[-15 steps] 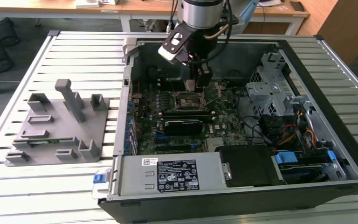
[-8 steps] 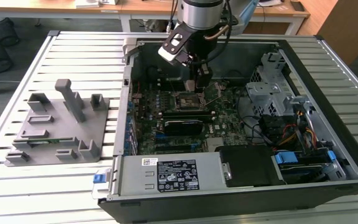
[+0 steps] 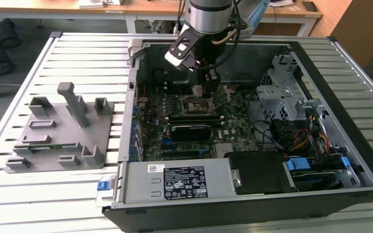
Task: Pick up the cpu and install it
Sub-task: 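Place the cpu into insertion slot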
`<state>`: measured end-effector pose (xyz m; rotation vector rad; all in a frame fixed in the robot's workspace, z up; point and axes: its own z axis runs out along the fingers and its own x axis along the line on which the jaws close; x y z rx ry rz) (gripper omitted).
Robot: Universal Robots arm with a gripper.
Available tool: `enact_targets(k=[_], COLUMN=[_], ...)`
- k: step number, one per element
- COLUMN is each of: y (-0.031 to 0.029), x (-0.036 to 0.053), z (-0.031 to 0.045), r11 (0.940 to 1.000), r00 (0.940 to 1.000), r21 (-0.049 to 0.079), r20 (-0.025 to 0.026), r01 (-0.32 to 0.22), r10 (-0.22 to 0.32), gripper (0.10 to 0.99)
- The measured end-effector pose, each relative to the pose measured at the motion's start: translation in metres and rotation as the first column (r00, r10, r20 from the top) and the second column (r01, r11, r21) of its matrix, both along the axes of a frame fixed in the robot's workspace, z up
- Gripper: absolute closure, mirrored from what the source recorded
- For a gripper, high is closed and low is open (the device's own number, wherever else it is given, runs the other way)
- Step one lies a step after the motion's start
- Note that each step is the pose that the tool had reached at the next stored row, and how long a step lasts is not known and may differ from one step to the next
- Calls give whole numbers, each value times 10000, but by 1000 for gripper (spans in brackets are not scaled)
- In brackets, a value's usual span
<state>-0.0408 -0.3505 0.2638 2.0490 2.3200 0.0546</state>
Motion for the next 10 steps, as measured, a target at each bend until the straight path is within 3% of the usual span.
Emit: enact_targets(k=[6, 10], y=[69, 78], x=[1, 1], z=[-92, -131], r11=[9998, 9996], r00=[9998, 9996], r21=[-1, 0], r20=[0, 0], r01=[184, 269], r10=[-184, -269], gripper=[561, 561])
